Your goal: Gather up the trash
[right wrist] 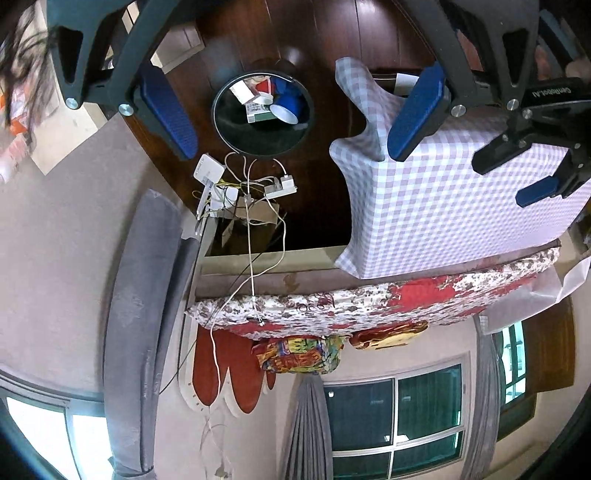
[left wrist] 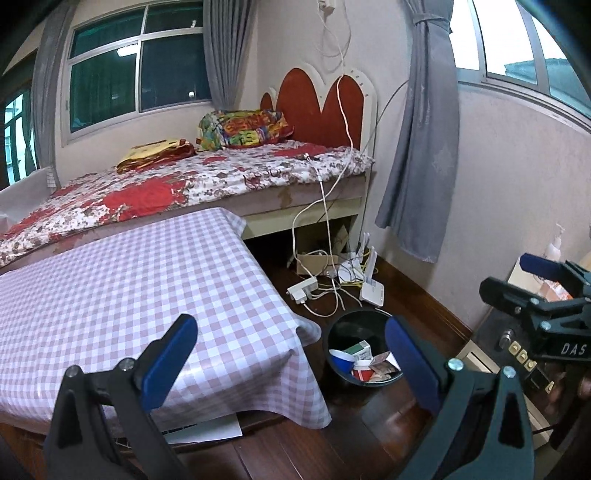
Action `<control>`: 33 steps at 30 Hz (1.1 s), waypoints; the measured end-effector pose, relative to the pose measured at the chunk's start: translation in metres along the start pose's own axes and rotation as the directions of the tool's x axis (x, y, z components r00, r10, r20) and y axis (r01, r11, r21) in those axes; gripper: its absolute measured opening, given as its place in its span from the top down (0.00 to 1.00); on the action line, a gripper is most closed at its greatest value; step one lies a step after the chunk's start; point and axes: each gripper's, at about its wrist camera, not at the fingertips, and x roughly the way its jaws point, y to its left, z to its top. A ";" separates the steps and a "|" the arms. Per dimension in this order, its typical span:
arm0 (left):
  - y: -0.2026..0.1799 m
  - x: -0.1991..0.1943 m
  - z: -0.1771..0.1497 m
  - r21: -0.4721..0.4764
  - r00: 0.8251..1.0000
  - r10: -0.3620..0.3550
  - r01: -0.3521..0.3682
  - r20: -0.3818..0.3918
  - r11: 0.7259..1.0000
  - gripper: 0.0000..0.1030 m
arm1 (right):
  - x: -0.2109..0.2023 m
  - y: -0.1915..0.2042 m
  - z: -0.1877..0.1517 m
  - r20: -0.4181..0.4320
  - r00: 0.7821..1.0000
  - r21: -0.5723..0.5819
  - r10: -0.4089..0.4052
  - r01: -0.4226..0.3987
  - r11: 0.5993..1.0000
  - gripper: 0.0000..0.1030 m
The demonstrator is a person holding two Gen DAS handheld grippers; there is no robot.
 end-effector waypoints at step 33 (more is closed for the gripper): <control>-0.006 0.000 0.001 0.000 1.000 -0.013 0.013 -0.001 1.000 0.01 | 0.002 0.003 -0.004 -0.004 1.000 -0.003 0.004 -0.004 1.000 0.00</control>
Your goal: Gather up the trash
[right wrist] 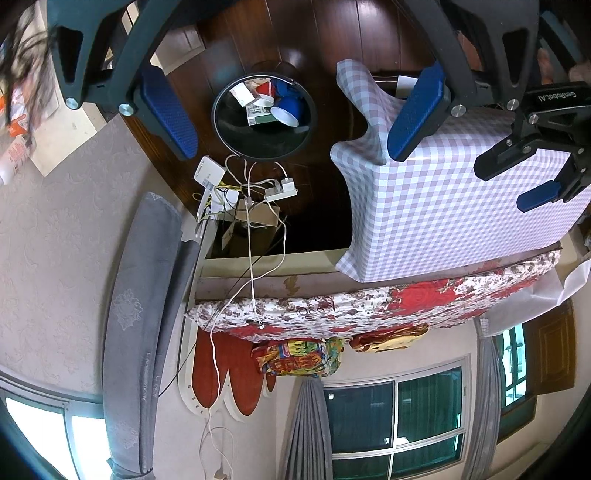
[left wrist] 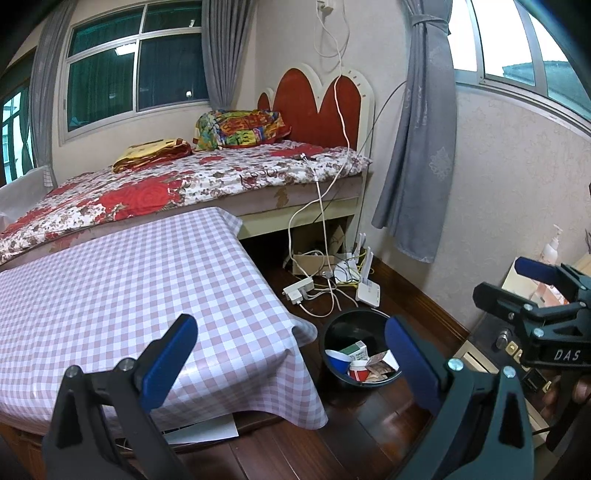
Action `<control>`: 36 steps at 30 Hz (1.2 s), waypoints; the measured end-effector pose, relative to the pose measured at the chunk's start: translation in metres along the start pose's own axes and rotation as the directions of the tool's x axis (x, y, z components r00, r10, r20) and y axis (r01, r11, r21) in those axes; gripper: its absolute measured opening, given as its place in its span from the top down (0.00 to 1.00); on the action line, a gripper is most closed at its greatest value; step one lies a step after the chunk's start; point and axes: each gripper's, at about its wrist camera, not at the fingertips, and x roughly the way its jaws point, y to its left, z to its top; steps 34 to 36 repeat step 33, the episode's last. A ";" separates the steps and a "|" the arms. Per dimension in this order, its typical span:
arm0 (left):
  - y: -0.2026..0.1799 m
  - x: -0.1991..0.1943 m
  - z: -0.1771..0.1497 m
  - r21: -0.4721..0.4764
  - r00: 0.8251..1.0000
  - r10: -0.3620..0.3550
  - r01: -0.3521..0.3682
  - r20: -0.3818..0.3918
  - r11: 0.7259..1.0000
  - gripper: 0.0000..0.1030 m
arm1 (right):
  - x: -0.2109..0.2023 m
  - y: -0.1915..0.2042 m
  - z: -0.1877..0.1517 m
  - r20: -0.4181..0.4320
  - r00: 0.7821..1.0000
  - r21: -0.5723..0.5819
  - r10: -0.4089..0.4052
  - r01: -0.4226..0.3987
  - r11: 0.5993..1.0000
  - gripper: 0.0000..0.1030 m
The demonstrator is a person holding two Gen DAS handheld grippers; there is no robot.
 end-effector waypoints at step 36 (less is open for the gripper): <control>0.013 0.002 0.000 -0.017 0.999 -0.033 0.033 0.013 0.999 0.01 | 0.004 -0.003 -0.002 -0.011 1.000 -0.004 0.007 -0.007 1.000 0.00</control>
